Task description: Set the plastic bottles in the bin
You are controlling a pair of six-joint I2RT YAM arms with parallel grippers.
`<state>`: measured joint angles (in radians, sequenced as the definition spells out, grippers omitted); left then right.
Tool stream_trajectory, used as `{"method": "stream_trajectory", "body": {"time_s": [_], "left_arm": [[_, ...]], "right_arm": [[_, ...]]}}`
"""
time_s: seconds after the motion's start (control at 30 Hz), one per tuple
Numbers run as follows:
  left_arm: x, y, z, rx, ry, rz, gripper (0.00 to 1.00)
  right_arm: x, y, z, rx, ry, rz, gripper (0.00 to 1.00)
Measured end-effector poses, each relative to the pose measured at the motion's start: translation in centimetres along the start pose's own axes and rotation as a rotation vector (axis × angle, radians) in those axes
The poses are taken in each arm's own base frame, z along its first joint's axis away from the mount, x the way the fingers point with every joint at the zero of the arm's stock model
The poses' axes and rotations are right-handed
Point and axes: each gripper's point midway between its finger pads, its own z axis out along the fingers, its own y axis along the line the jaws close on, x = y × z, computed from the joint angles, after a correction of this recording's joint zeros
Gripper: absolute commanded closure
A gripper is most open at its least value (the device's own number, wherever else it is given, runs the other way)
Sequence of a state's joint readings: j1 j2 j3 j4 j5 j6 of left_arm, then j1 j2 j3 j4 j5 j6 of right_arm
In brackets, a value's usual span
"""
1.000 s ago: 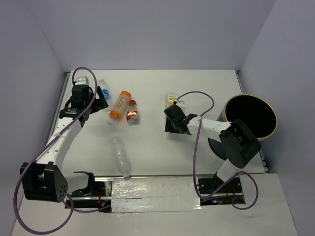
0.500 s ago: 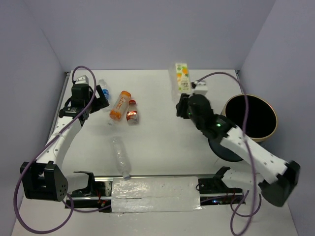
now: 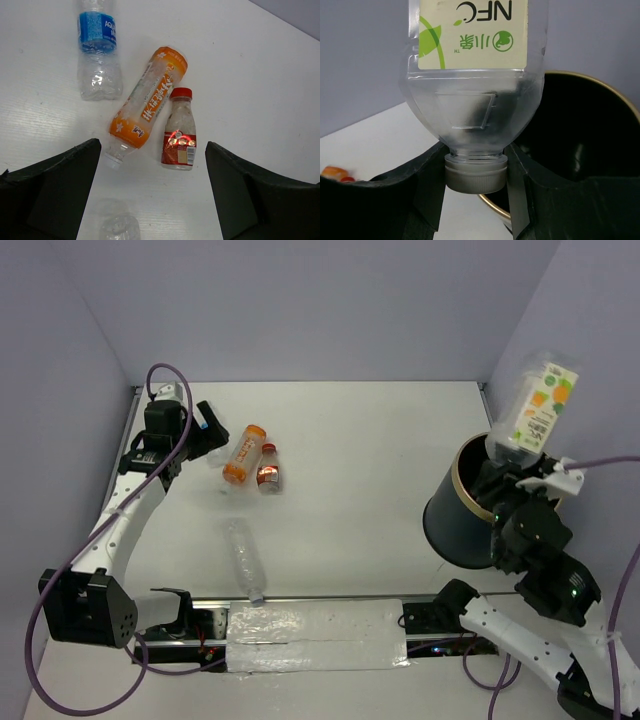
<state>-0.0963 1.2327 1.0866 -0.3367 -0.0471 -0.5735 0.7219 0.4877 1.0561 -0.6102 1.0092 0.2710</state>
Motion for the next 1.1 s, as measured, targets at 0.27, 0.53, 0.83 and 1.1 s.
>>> {"method": "stream_trajectory", "body": {"time_s": [0.27, 0.53, 0.83, 1.1], "left_arm": [[0.2, -0.5, -0.1, 0.018, 0.007, -0.008, 0.01], [0.5, -1.0, -0.1, 0.035, 0.017, -0.003, 0.01], [0.5, -1.0, -0.1, 0.035, 0.017, -0.003, 0.01], [0.5, -1.1, -0.2, 0.037, 0.015, -0.002, 0.01]], "right_arm": [[3.4, -5.6, -1.3, 0.170, 0.022, -0.012, 1.00], [4.8, -5.6, -1.1, 0.201, 0.052, -0.034, 1.00], [5.6, -4.6, -0.4, 0.209, 0.081, -0.083, 1.00], [7.2, -4.6, 0.2, 0.240, 0.095, -0.140, 0.97]]}}
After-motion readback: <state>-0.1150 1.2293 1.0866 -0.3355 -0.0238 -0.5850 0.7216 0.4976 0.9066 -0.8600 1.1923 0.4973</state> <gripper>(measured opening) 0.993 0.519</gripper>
